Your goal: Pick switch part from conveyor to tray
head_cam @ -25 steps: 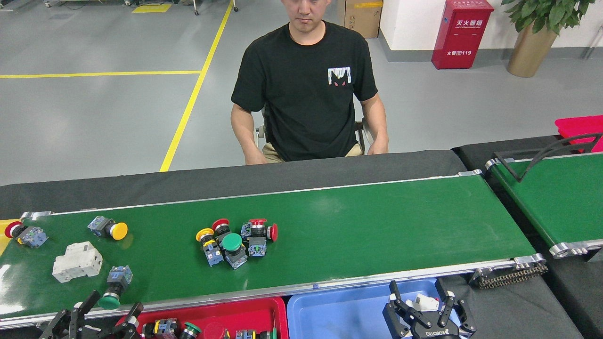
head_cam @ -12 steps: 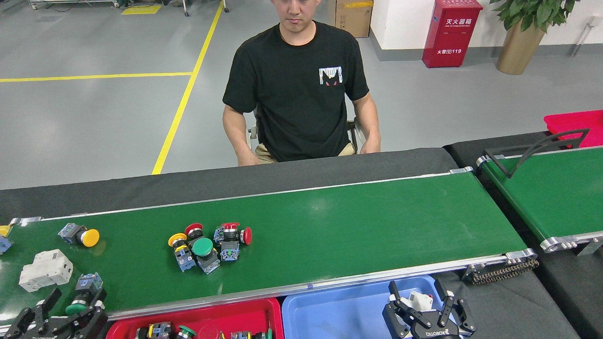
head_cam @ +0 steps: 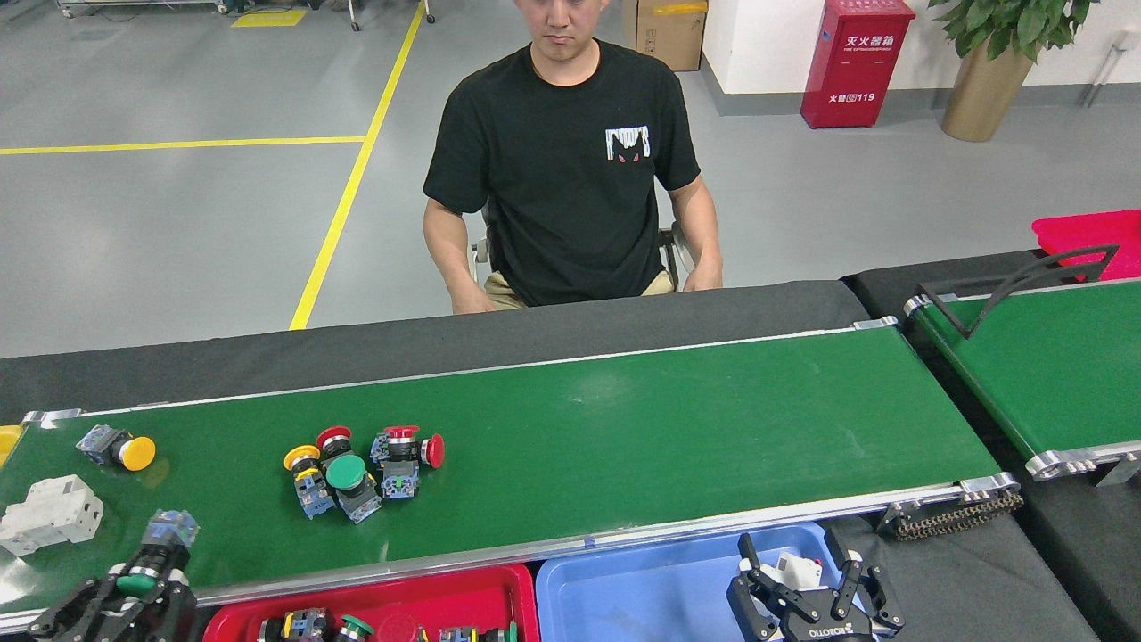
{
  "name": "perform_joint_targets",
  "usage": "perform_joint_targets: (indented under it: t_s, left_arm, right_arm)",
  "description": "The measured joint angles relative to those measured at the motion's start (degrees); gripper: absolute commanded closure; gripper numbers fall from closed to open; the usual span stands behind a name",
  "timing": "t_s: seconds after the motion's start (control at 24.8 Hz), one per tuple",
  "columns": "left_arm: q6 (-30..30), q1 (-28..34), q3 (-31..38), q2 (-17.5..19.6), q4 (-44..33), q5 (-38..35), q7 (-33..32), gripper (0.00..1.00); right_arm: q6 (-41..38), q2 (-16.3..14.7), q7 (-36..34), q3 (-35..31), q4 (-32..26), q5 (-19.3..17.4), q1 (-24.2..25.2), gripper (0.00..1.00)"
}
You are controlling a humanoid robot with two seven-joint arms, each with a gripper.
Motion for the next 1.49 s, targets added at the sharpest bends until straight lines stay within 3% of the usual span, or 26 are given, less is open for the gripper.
perform_joint_targets:
  t_s: [0.16,0.36,0.61,0.89,1.21,1.49]
  left_arm:
    - [-0.9,1.0,-3.4,-3.3,-2.5,0.0,-0.3,0.00]
    - [-0.5,1.1,-2.8,-3.7,-2.6,-0.1,-0.4,0.00]
    - [13.5,1.3,6.0,-3.8,-2.3,-0.1,-0.5,0.00]
    - [17.6,2.8,8.9,-3.6,-2.2,-0.1,-0.5,0.00]
    - [18.4,-7.3,1.3,0.8,3.2,-1.1,-1.9,0.00]
    - [18.6,-13.7,0.2,2.7,11.1,-2.5,-3.2,0.00]
  right_arm:
    - [0.0,-0.5,0.0,-0.5,0.0,-0.2,0.0,0.02]
    - [-0.2,-1.1,0.0,-0.6,0.0,-0.3,0.0,0.02]
    - [-0.2,-1.4,0.0,-0.7,0.0,-0.3,0.0,0.02]
    - [-0.2,-1.5,0.0,-0.7,0.0,-0.3,0.0,0.02]
    - [-0.2,-1.5,0.0,-0.6,0.2,-0.3,0.0,0.02]
    - [-0.2,-1.5,0.0,-0.5,0.5,-0.3,0.0,0.02]
